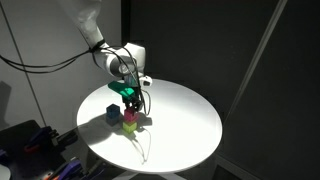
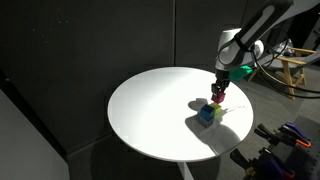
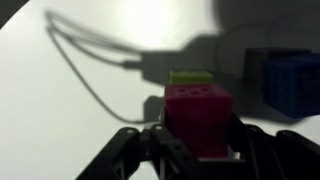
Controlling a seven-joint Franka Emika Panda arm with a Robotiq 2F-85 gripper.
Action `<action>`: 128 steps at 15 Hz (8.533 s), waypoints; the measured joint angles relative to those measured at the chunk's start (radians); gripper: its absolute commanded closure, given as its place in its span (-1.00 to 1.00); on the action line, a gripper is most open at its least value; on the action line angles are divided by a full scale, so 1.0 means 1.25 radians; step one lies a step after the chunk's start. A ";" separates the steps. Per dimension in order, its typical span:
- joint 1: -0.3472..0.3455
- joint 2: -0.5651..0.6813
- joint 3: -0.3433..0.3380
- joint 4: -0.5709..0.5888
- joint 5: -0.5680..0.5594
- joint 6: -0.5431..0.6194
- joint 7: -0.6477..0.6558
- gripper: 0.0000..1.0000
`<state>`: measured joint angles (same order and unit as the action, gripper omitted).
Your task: Put the pink block on top of the stack on the left.
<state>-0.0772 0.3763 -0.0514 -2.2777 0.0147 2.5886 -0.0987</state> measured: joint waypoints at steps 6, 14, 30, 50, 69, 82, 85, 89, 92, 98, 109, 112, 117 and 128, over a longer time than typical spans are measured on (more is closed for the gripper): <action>0.011 -0.050 -0.005 0.000 -0.027 -0.029 0.013 0.45; 0.048 -0.096 -0.003 -0.003 -0.050 -0.060 0.032 0.45; 0.091 -0.142 0.044 -0.036 -0.051 -0.115 0.054 0.45; 0.118 -0.152 0.078 -0.067 -0.051 -0.115 0.068 0.45; 0.127 -0.118 0.076 -0.067 -0.084 -0.077 0.110 0.45; 0.127 -0.108 0.072 -0.067 -0.084 -0.077 0.110 0.45; 0.127 -0.107 0.072 -0.067 -0.084 -0.077 0.110 0.45; 0.127 -0.106 0.071 -0.067 -0.084 -0.077 0.110 -0.53; 0.127 -0.106 0.071 -0.067 -0.084 -0.077 0.110 -0.88; 0.127 -0.106 0.070 -0.067 -0.084 -0.077 0.110 -1.00; 0.127 -0.111 0.070 -0.065 -0.084 -0.077 0.110 -1.00; 0.127 -0.119 0.070 -0.065 -0.084 -0.077 0.110 -1.00; 0.127 -0.135 0.070 -0.065 -0.083 -0.089 0.110 -1.00; 0.121 -0.205 0.070 -0.067 -0.045 -0.252 0.126 -1.00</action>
<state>0.0738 0.1196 0.0356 -2.3610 -0.0415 2.2731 0.0586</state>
